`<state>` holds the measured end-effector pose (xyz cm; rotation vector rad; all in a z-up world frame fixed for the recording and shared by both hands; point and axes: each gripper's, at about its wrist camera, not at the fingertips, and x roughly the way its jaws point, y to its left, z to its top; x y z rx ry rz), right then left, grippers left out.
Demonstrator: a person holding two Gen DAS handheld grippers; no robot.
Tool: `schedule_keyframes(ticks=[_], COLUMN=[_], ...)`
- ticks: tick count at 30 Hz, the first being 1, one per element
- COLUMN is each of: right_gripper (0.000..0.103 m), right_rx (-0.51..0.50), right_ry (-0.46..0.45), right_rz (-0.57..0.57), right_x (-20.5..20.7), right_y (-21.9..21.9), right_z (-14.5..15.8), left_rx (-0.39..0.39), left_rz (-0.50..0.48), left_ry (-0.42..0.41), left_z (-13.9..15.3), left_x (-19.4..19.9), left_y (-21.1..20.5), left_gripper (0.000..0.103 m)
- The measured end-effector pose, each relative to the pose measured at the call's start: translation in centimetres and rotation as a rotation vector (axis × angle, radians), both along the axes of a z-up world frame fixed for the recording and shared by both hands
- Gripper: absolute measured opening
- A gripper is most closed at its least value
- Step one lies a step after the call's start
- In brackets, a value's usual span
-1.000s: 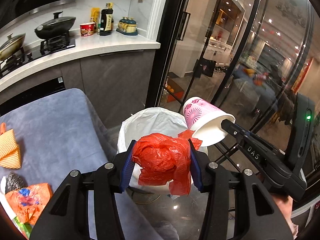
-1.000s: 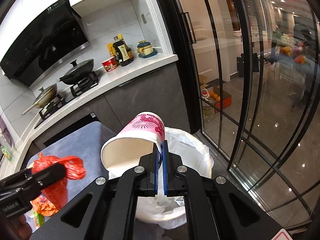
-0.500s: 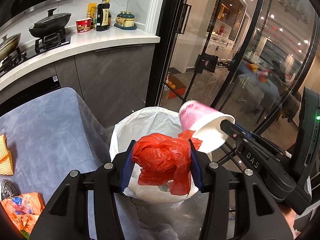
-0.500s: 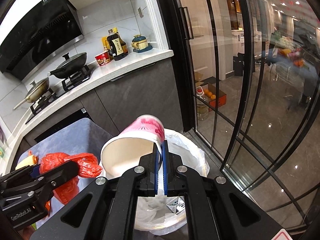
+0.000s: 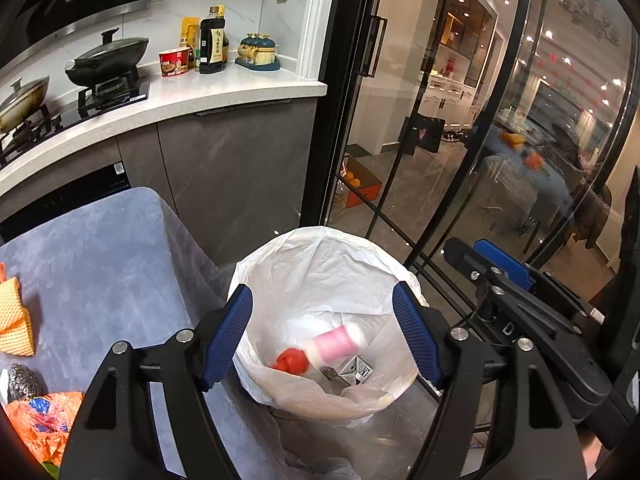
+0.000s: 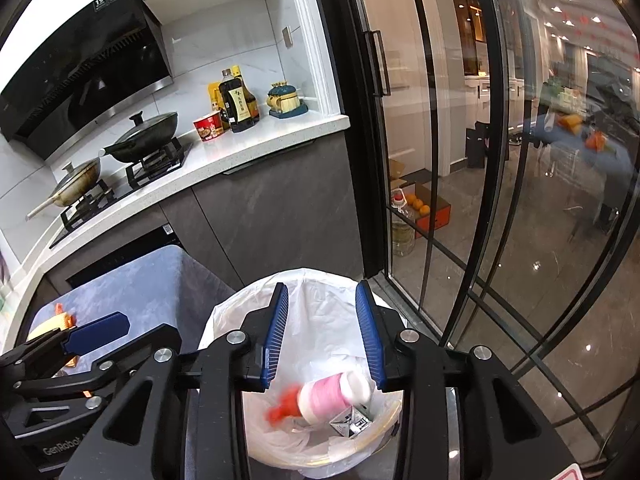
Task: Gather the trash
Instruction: 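Carry the red bag and pink cup over the bin and open both grippers, then move both open grippers back over the table toward the orange bag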
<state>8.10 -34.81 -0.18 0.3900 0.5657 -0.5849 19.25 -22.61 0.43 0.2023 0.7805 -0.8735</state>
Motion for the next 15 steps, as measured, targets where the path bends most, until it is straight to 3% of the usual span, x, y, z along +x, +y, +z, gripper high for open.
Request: schedule_keyframes(ticks=[15], right_gripper=[0.053], right_rx=[-0.030], right_ry=[-0.070], right_rz=[0.033], right_x=[-1.4], right_y=[2.7], right_z=[2.8], left_rx=[-0.028], left_rz=[0.083], left_ry=[-0.025], left_z=[1.6], left_x=[0.3], left_y=[3.7], left_gripper=[0.080])
